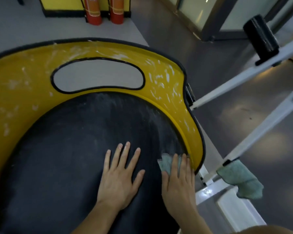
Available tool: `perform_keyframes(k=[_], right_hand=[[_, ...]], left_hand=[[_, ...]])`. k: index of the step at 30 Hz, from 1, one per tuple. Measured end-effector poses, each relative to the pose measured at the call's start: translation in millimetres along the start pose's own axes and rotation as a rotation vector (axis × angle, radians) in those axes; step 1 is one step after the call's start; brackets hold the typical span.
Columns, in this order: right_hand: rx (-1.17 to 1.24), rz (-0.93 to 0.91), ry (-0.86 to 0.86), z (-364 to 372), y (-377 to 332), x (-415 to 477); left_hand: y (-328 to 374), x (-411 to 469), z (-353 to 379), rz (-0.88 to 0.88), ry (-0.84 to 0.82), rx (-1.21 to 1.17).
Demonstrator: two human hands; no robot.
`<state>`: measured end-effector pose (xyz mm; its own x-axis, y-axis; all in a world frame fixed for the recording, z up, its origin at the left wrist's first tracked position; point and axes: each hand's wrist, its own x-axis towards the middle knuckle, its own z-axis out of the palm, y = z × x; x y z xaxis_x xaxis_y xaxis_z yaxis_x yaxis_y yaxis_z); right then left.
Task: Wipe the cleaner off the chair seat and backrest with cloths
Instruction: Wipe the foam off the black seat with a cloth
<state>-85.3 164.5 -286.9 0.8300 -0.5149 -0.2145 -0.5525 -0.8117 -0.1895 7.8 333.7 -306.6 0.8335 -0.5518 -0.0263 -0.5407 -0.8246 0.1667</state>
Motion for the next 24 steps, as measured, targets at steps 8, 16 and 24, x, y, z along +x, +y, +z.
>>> perform_keyframes(k=[8, 16, 24], right_hand=[[-0.031, -0.068, -0.040, -26, -20, 116], [-0.093, -0.049, 0.023, -7, -7, 40], [-0.128, -0.049, -0.032, -9, -18, 50]], left_hand=[[-1, 1, 0, 0.003, -0.025, 0.014], [-1, 1, -1, 0.004, -0.044, 0.026], [0, 1, 0, 0.001, -0.033, 0.029]])
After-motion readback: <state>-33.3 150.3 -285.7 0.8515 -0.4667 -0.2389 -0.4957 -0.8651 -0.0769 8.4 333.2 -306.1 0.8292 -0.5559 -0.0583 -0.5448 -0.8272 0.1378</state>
